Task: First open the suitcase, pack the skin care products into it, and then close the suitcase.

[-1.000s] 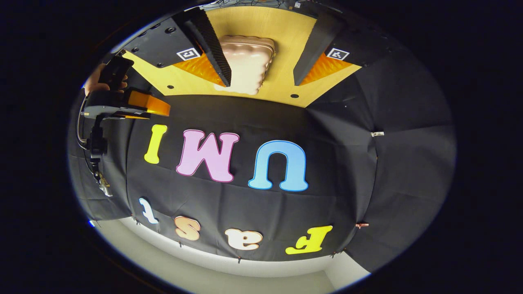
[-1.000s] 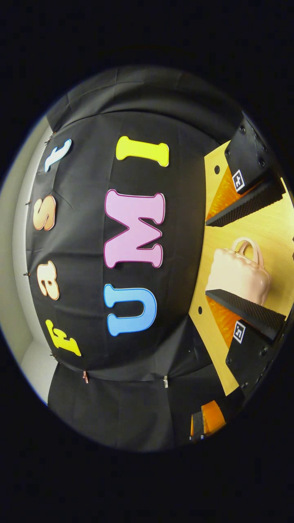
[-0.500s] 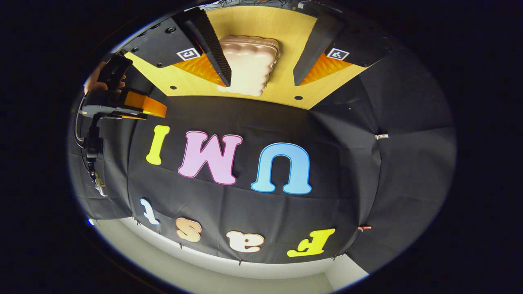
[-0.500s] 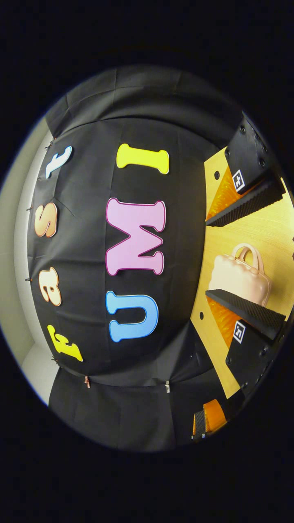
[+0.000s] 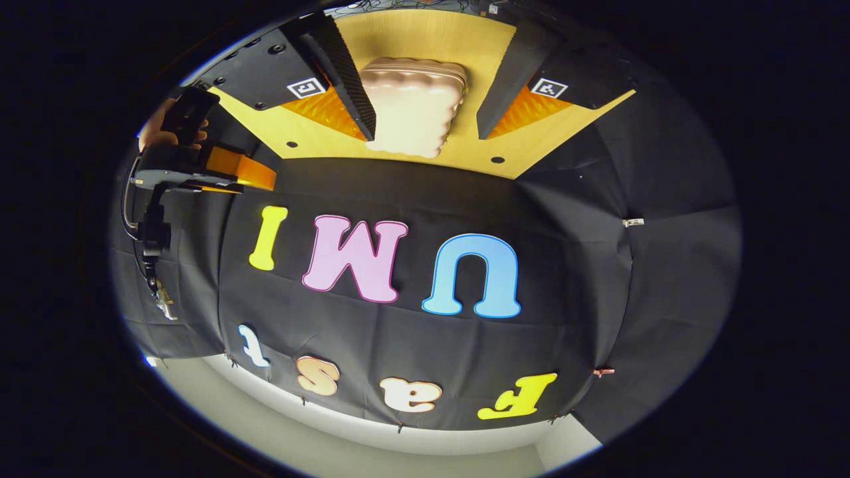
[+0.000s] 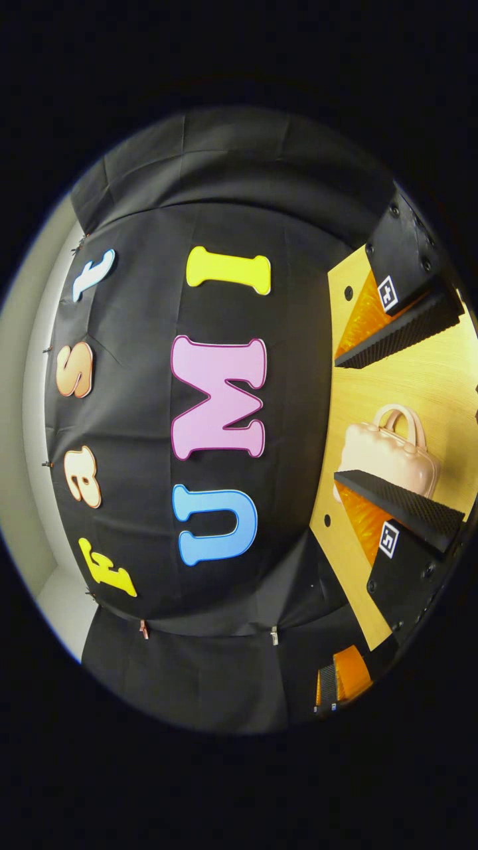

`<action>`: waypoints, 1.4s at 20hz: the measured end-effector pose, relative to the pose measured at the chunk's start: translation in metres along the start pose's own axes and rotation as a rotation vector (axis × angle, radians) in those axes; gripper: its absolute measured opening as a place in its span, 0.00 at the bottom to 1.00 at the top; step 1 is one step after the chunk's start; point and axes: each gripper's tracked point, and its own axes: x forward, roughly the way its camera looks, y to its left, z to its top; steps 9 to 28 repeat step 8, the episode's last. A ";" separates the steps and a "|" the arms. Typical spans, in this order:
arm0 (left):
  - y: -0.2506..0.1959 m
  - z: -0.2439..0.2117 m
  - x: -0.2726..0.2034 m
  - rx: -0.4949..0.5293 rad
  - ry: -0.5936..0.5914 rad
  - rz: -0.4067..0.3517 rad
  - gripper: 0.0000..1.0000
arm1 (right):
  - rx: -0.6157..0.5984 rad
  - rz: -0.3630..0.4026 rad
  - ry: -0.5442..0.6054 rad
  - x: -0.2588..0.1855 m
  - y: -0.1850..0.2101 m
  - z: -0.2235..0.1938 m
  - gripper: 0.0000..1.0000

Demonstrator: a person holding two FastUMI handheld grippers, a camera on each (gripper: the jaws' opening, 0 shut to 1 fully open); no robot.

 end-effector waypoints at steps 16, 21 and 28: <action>-0.011 -0.005 0.002 0.009 0.009 -0.039 0.96 | -0.003 -0.022 0.001 -0.011 -0.006 -0.003 0.98; -0.011 -0.005 0.002 0.009 0.009 -0.039 0.96 | -0.003 -0.022 0.001 -0.011 -0.006 -0.003 0.98; -0.011 -0.005 0.002 0.009 0.009 -0.039 0.96 | -0.003 -0.022 0.001 -0.011 -0.006 -0.003 0.98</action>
